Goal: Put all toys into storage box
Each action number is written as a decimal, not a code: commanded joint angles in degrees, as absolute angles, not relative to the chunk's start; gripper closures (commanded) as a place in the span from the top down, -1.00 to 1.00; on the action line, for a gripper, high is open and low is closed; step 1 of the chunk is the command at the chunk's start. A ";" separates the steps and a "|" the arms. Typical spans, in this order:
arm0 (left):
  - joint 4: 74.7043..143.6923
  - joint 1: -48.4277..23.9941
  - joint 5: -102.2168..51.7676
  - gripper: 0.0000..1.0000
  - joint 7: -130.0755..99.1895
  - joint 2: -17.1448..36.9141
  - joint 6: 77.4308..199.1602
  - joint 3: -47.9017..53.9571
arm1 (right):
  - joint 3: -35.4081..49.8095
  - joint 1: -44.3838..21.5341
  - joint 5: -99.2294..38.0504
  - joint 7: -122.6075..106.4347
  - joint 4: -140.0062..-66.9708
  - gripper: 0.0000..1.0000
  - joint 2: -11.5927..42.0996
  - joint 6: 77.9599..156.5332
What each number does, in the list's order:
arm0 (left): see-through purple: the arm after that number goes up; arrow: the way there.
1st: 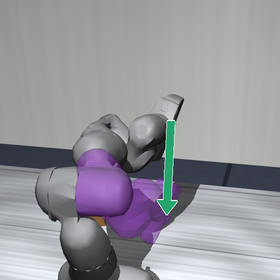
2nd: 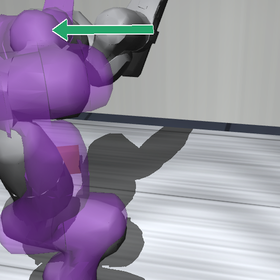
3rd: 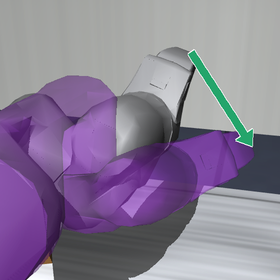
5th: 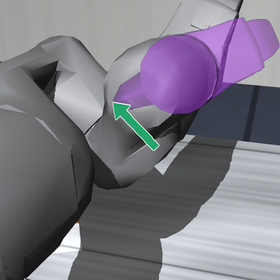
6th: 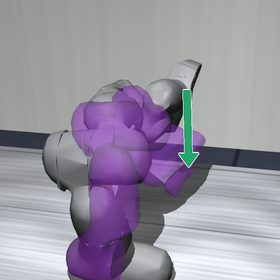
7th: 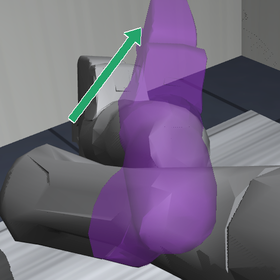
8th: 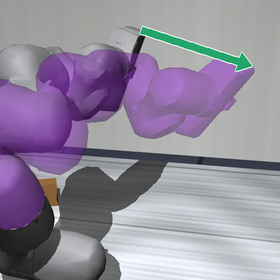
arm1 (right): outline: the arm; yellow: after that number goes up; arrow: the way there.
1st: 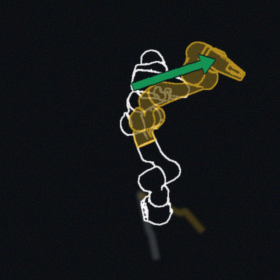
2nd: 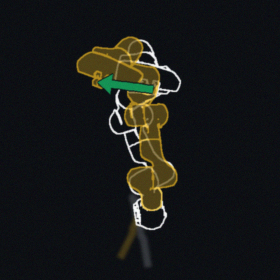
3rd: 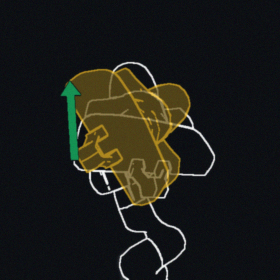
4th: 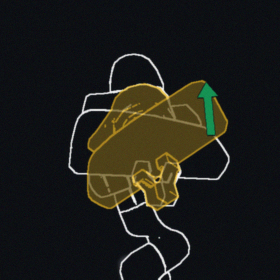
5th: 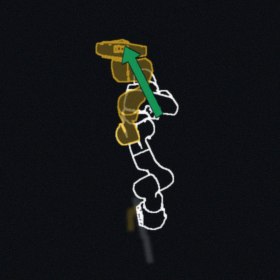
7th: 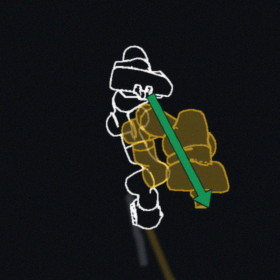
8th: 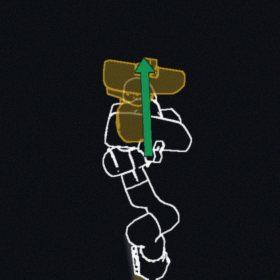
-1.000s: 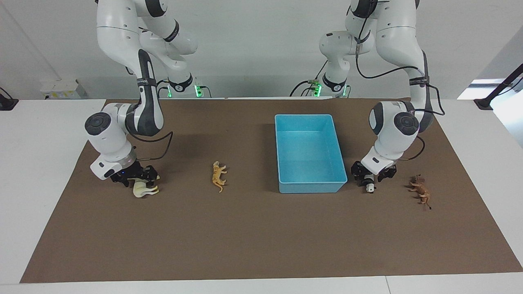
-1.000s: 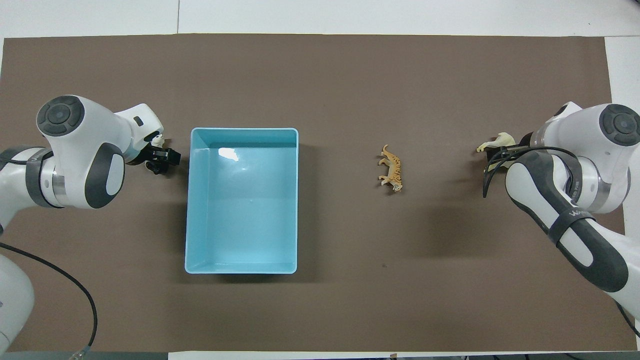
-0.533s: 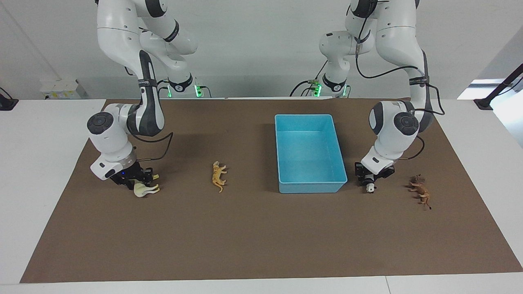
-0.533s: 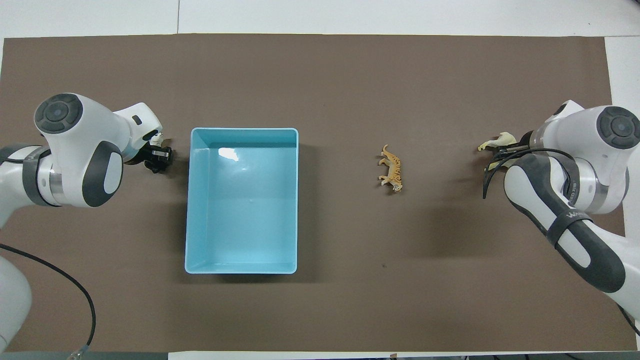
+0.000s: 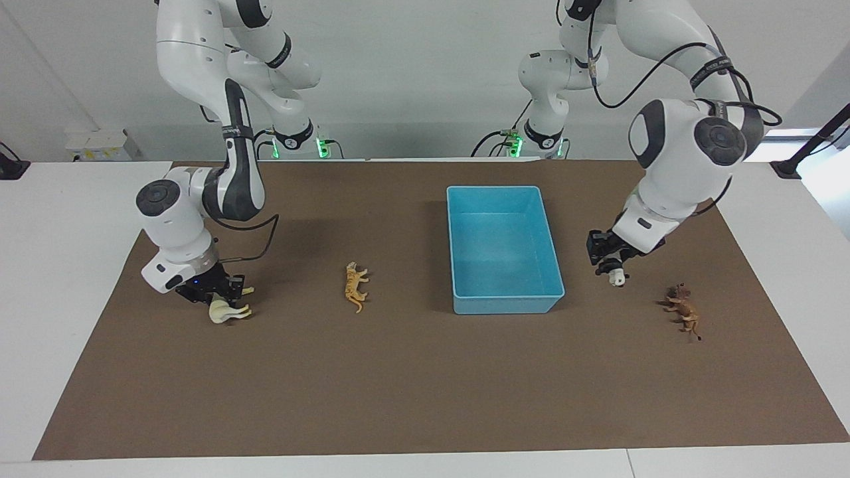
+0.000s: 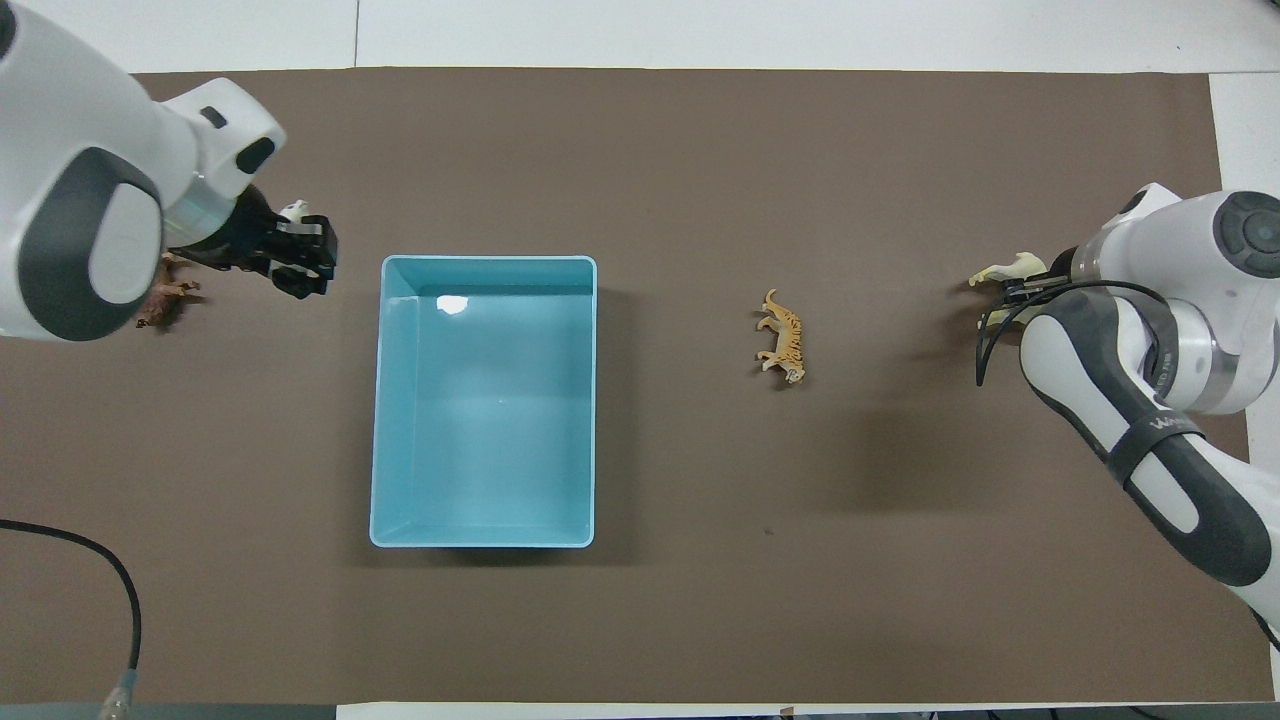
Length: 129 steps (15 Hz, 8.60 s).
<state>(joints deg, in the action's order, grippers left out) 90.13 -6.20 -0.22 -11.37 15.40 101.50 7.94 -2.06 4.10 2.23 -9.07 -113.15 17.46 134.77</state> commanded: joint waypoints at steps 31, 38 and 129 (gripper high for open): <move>102.74 17.58 2.11 1.00 -2.55 24.87 142.90 5.89 | 1.05 -47.63 4.13 58.42 -72.07 -0.58 38.32 113.21; 102.92 17.40 5.54 1.00 -2.02 28.12 146.42 5.80 | 0.97 -45.28 1.25 64.42 -66.46 1.00 36.66 100.75; 95.98 -2.02 -1.58 1.00 6.50 -0.97 95.71 2.55 | -1.05 2.19 0.88 -5.18 -81.85 1.00 1.90 83.41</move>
<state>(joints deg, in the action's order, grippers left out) 95.56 -1.29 -1.26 5.62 -0.47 94.45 3.28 -2.05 1.10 -0.25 -3.84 -68.84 12.33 83.17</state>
